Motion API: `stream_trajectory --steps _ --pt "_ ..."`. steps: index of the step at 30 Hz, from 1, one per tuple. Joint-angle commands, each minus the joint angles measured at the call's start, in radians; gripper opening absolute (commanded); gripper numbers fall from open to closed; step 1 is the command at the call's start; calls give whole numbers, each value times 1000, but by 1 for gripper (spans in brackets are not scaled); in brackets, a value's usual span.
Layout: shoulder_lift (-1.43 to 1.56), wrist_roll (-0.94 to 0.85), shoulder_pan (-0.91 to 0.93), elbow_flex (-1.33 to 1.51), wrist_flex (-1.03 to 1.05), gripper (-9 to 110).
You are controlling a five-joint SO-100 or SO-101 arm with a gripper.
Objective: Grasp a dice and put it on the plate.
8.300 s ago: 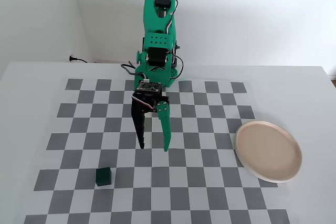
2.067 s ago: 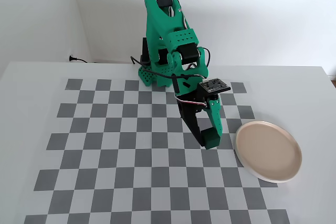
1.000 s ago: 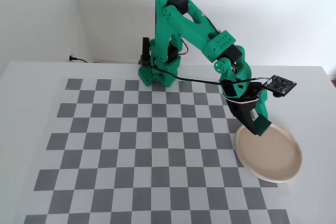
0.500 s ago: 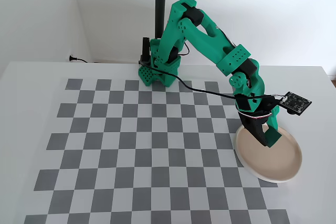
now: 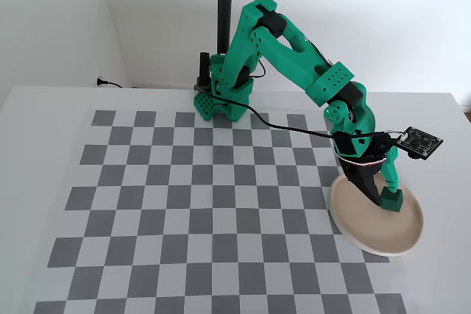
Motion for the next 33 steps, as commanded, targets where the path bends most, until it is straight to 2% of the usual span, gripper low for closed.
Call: stream_trajectory --steps 1,13,22,33 --pt "104 3 -2 -121 20 13" --pt "339 2 49 -120 186 13" --pt "577 29 109 -110 391 -4" --pt "936 74 302 107 468 -4"
